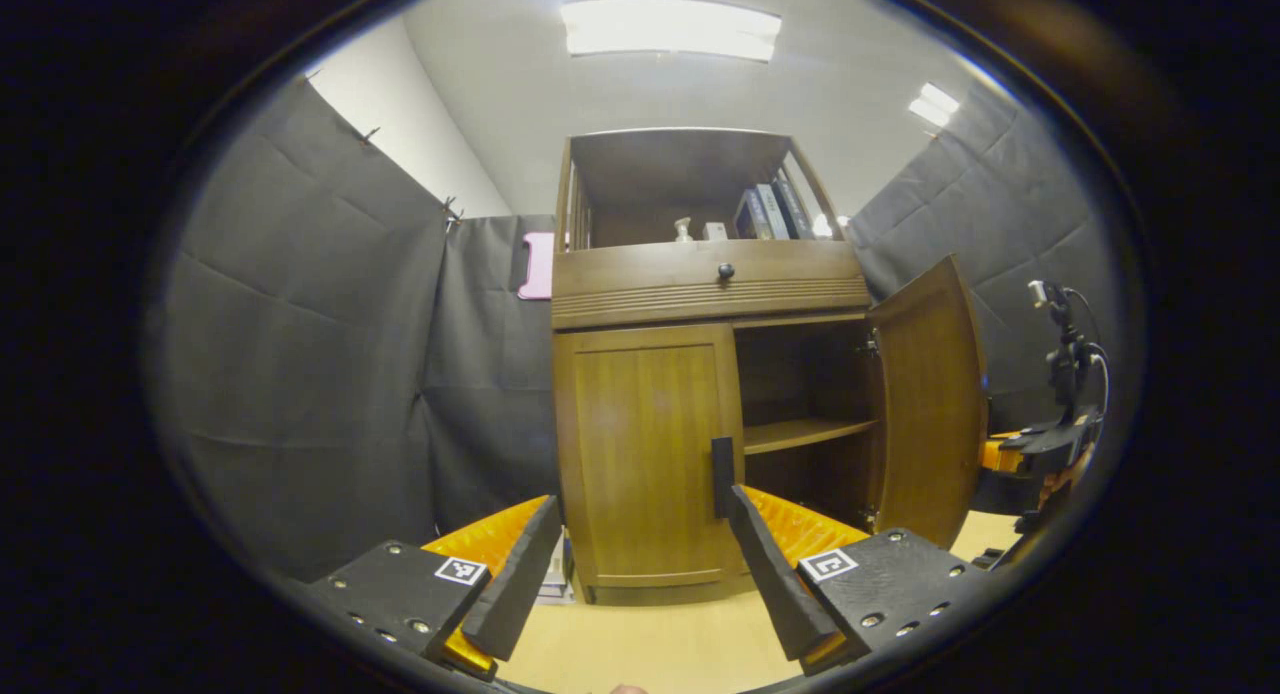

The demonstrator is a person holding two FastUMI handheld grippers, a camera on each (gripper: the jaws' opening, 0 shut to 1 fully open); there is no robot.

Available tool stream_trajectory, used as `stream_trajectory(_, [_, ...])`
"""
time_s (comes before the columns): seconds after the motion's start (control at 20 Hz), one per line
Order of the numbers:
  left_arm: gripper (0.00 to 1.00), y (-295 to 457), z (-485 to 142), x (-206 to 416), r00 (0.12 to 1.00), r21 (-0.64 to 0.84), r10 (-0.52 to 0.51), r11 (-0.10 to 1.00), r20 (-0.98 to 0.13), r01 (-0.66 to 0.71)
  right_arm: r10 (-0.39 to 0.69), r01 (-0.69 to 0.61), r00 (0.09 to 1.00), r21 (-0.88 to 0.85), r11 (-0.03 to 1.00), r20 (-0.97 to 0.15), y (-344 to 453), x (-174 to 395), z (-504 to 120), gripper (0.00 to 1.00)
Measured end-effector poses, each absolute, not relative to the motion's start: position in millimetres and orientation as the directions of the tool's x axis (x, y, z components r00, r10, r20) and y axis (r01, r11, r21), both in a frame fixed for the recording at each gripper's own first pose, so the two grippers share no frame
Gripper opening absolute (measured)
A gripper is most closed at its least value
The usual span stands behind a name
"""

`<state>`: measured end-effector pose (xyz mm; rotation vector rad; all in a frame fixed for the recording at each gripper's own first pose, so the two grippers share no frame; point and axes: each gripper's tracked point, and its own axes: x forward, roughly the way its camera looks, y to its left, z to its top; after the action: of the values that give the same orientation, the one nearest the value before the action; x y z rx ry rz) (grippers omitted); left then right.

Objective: Open the right door of the double-door shoe cabinet with the right hand, and open the left door with the left hand.

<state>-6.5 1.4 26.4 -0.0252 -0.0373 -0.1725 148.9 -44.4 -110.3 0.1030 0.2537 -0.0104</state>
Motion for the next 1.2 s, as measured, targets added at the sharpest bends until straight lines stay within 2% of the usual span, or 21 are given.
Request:
stream_trajectory(0.1, [0.97, 1, 26, -7, 0.983, -0.022, -0.181, 0.983, 0.032, 0.182, -0.004, 0.031, 0.967, 0.101, 0.994, -0.254, -55, 148, -111, 0.05])
stream_trajectory(0.15, [0.97, 0, 26, -7, 0.982, -0.023, -0.186, 0.982, 0.029, 0.187, 0.002, 0.024, 0.967, 0.101, 0.995, -0.255, -56, 147, -111, 0.12])
stream_trajectory(0.2, [0.97, -1, 27, -7, 0.981, -0.024, -0.19, 0.981, 0.027, 0.191, 0.006, 0.018, 0.967, 0.093, 0.995, -0.255, -57, 148, -112, 0.12])
stream_trajectory(0.25, [0.97, -2, 27, -6, 0.98, -0.025, -0.196, 0.98, 0.025, 0.196, 0.011, 0.011, 0.967, 0.082, 0.997, -0.256, -58, 146, -111, 0.04])
stream_trajectory(0.35, [1.0, -2, 26, -6, 0.978, -0.028, -0.205, 0.978, 0.02, 0.206, 0.003, 0.014, 0.967, 0.066, 0.998, -0.255, -63, 142, -110, 0.04])
stream_trajectory(0.4, [1.0, -3, 26, -6, 0.977, -0.029, -0.212, 0.977, 0.018, 0.212, -0.005, 0.022, 0.967, 0.063, 0.998, -0.255, -66, 141, -110, 0.0])
stream_trajectory(0.45, [0.97, -4, 25, -5, 0.975, -0.029, -0.22, 0.975, 0.016, 0.22, -0.017, 0.034, 0.967, 0.065, 0.997, -0.255, -71, 139, -108, 0.0])
stream_trajectory(0.5, [1.0, -5, 25, -5, 0.973, -0.03, -0.23, 0.973, 0.017, 0.231, -0.031, 0.05, 0.967, 0.067, 0.997, -0.252, -74, 137, -106, 0.05])
stream_trajectory(0.55, [1.0, -6, 25, -5, 0.97, -0.03, -0.241, 0.97, 0.018, 0.241, -0.049, 0.068, 0.967, 0.071, 0.995, -0.25, -79, 136, -105, 0.0])
stream_trajectory(0.6, [1.0, -8, 25, -4, 0.968, -0.03, -0.252, 0.967, 0.019, 0.252, -0.068, 0.089, 0.967, 0.075, 0.993, -0.245, -88, 131, -103, 0.0])
stream_trajectory(0.65, [1.0, -9, 24, -4, 0.965, -0.029, -0.263, 0.964, 0.019, 0.264, -0.097, 0.118, 0.967, 0.074, 0.99, -0.237, -99, 128, -101, 0.06])
stream_trajectory(1.0, [1.0, -21, 20, 4, 0.945, -0.03, -0.327, 0.945, 0.007, 0.327, -0.081, 0.103, 0.977, 0.106, 0.989, -0.195, -107, 91, -72, 0.08])
stream_trajectory(1.05, [1.0, -24, 20, 6, 0.943, -0.031, -0.331, 0.943, 0.007, 0.331, -0.054, 0.076, 0.981, 0.114, 0.991, -0.186, -99, 87, -65, 0.16])
stream_trajectory(1.2, [0.97, -32, 19, 17, 0.941, -0.04, -0.338, 0.94, 0.006, 0.338, -0.034, 0.047, 0.989, 0.084, 0.995, -0.145, -92, 81, -51, 0.78])
